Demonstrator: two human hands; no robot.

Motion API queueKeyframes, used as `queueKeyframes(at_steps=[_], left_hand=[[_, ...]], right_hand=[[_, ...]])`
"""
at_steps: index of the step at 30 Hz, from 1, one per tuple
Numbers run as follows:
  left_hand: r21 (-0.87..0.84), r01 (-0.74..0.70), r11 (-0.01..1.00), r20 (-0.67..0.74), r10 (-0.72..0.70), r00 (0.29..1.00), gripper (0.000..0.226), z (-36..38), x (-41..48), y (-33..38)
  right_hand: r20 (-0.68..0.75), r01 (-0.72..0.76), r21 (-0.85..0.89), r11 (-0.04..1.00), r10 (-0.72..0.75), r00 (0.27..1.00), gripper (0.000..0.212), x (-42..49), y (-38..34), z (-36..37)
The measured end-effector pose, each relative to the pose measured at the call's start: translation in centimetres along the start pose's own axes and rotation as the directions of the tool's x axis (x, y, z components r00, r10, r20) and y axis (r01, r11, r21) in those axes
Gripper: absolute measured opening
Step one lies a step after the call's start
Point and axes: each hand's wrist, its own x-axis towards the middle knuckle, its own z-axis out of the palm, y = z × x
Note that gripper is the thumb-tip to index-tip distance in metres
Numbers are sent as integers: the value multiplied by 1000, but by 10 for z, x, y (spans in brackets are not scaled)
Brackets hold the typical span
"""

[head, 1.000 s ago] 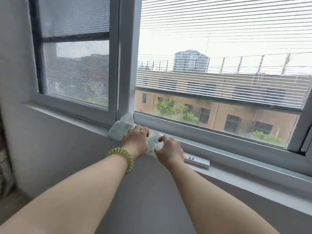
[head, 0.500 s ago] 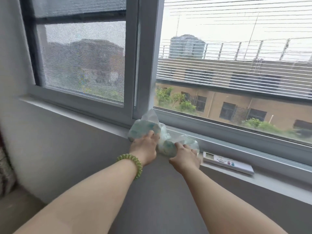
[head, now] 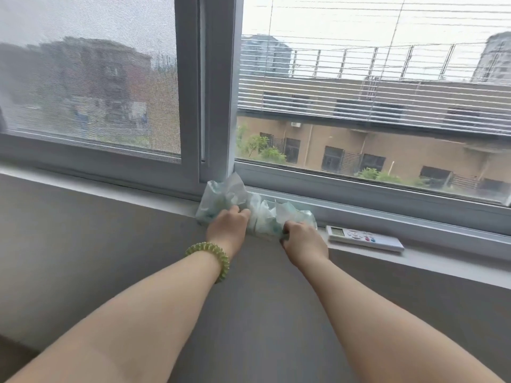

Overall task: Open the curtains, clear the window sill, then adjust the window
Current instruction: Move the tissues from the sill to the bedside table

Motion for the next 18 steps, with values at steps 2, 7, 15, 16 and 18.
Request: queueKeyframes(at_steps=[2,7,15,16,18], left_hand=[[31,-21,999,-26,21,999,30,0,0,0],[69,-20,997,-78,25,997,36,-6,0,1],[-208,133,969,-106,-158,982,34,-13,-16,-3],[-274,143,951,-104,-177,979,32,-15,-17,-2],[-384,160,909,-114,-218,969,29,-20,-21,1]], right_hand=[[-9,-16,17,1000,16,1000,24,-1,0,-1],[-68,-36,87,996,42,997,24,-7,-2,-1],[-156,-42,228,973,79,985,26,-21,-10,-7],[-163,-38,245,969,80,983,25,-23,-10,-10],[-179,-39,277,960,91,980,24,-27,-9,-16]])
